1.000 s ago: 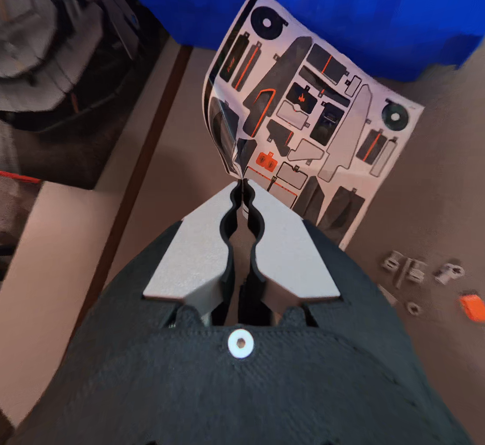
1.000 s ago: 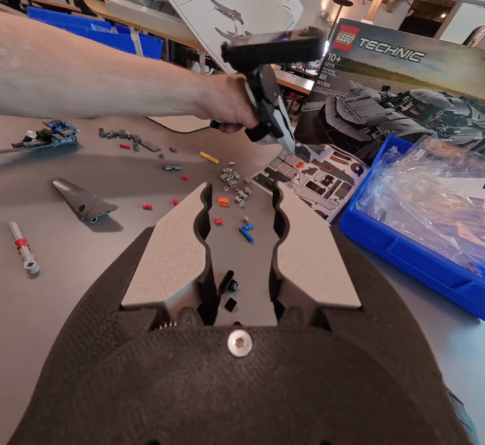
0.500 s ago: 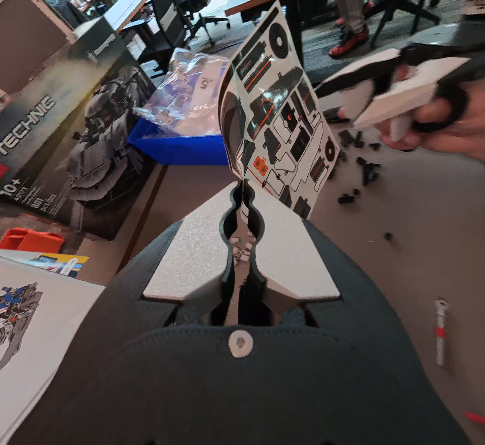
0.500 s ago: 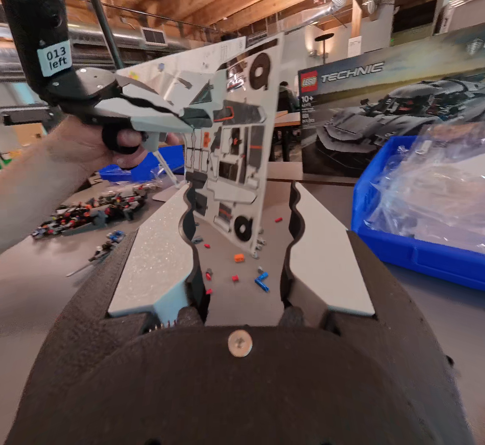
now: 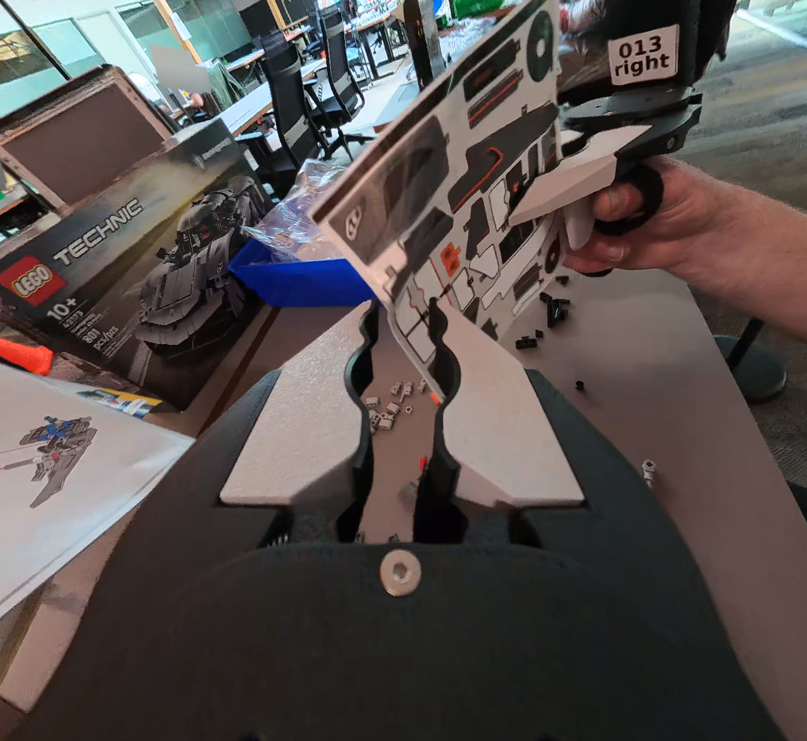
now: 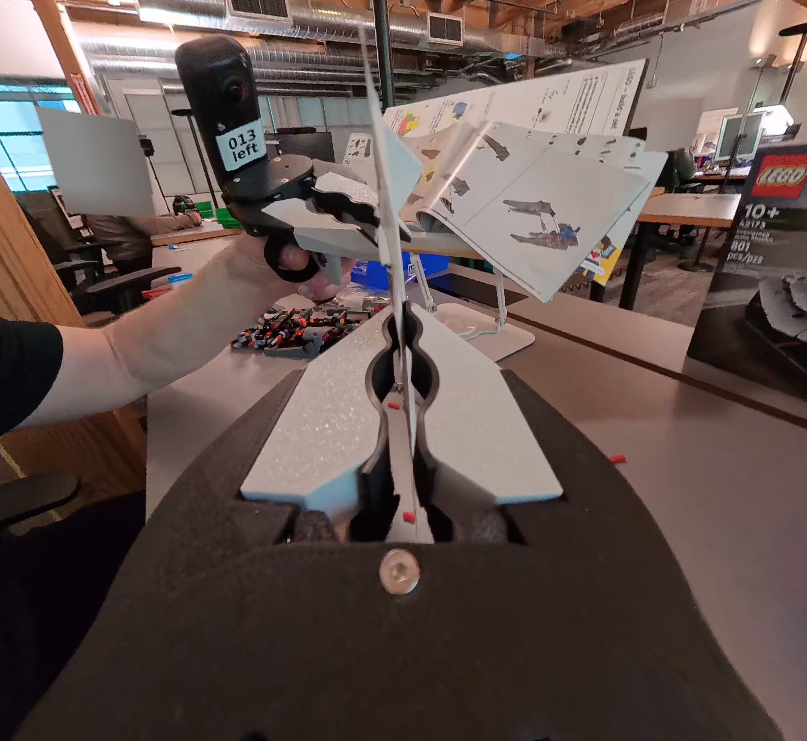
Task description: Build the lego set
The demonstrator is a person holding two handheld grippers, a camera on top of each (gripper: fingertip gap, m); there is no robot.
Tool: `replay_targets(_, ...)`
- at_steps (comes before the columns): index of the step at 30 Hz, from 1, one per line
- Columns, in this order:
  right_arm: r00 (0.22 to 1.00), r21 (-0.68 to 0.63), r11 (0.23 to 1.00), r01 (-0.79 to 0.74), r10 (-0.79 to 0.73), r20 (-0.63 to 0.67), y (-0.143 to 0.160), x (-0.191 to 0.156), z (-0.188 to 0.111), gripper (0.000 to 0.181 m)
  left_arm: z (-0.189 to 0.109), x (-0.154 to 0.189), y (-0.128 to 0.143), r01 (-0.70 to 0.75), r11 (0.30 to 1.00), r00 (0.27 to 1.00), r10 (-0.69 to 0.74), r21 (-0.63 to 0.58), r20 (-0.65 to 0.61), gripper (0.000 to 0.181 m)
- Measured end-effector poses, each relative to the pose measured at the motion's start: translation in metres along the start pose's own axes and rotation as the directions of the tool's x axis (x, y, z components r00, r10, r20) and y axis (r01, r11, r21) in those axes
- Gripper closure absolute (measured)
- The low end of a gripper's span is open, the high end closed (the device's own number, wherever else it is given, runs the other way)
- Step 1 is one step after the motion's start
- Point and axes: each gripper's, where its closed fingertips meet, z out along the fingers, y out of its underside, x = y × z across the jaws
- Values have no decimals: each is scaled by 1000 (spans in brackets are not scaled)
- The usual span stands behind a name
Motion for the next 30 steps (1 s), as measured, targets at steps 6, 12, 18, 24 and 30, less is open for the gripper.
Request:
replay_targets(6, 998, -26, 999, 33, -32, 49, -17, -10, 29, 181, -24, -28, -3, 79, 990, 997, -81, 117, 14, 142)
replay_targets(12, 993, -10, 1000, -9, 10, 117, -28, -7, 50, 181, -40, -60, 6, 260, 945, 965, -253, 197, -64, 123)
replay_targets(18, 970, -2, 996, -92, 90, 225, -19, 5, 64, 181, -41, -60, 8, 333, 918, 939, -303, 213, -163, 109)
replay_targets(24, 901, -52, 979, -195, 200, 385, 15, 1, 71, 181, -20, -43, 20, 429, 887, 882, -372, 171, -288, 115)
replay_targets(30, 885, -110, 958, -266, 288, 366, 43, 16, 71, 181, -14, -41, 28, 447, 877, 868, -377, 176, -324, 164)
